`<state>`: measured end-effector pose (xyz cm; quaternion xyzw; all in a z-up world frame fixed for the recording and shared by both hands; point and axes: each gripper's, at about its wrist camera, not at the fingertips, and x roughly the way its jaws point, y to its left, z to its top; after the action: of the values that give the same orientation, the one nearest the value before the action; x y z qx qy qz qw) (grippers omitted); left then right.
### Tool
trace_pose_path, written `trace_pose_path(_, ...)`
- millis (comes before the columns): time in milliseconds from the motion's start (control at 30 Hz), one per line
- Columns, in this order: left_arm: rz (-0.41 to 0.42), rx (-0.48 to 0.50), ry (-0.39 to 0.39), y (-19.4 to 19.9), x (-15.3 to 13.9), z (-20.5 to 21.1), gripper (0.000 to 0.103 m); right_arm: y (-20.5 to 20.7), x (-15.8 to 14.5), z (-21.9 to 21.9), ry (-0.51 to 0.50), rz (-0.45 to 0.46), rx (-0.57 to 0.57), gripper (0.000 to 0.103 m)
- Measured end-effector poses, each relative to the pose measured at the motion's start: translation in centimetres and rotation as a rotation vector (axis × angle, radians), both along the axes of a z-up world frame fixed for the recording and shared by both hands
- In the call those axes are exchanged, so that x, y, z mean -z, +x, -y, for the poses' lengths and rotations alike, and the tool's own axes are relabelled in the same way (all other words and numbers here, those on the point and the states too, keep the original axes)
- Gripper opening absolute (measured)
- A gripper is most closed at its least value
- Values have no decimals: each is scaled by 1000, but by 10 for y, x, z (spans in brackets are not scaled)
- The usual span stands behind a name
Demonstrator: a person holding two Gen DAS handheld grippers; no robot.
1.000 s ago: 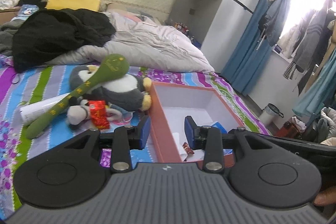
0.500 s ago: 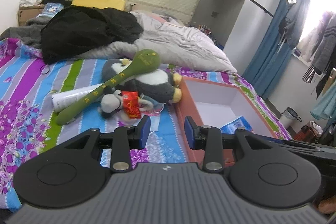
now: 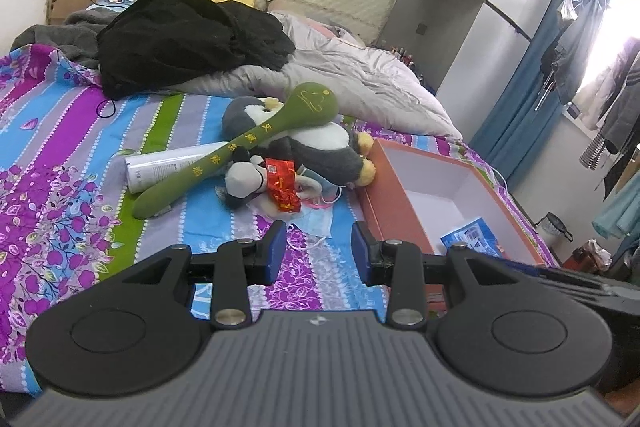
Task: Organize soft objects
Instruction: 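Withdraw both tools from the box toward the plush pile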
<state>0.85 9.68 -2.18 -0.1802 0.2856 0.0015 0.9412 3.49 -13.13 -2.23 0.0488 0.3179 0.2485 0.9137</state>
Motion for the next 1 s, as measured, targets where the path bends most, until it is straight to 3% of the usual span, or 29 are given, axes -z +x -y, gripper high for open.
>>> trace_pose_path(267, 5, -4, 0, -12, 9, -22, 41, -6, 13, -19, 4, -11, -17, 42)
trace_pose_path(433, -39, 16, 37, 6, 23, -25, 43, 5, 26, -18, 13, -35, 18, 42)
trace_pose_path(467, -52, 16, 46, 12, 27, -26, 48, 10, 29, -17, 12, -43, 28, 42)
trace_pose_path(633, -108, 16, 70, 53, 48, -32, 50, 43, 45, -13, 4, -84, 43, 43)
trace_pose_path(733, -133, 6, 57, 81, 63, -39, 52, 69, 57, -17, 8, -118, 37, 62)
trace_pose_path(1000, -202, -15, 20, 161, 107, -64, 52, 146, 94, -46, -56, -149, -10, 62)
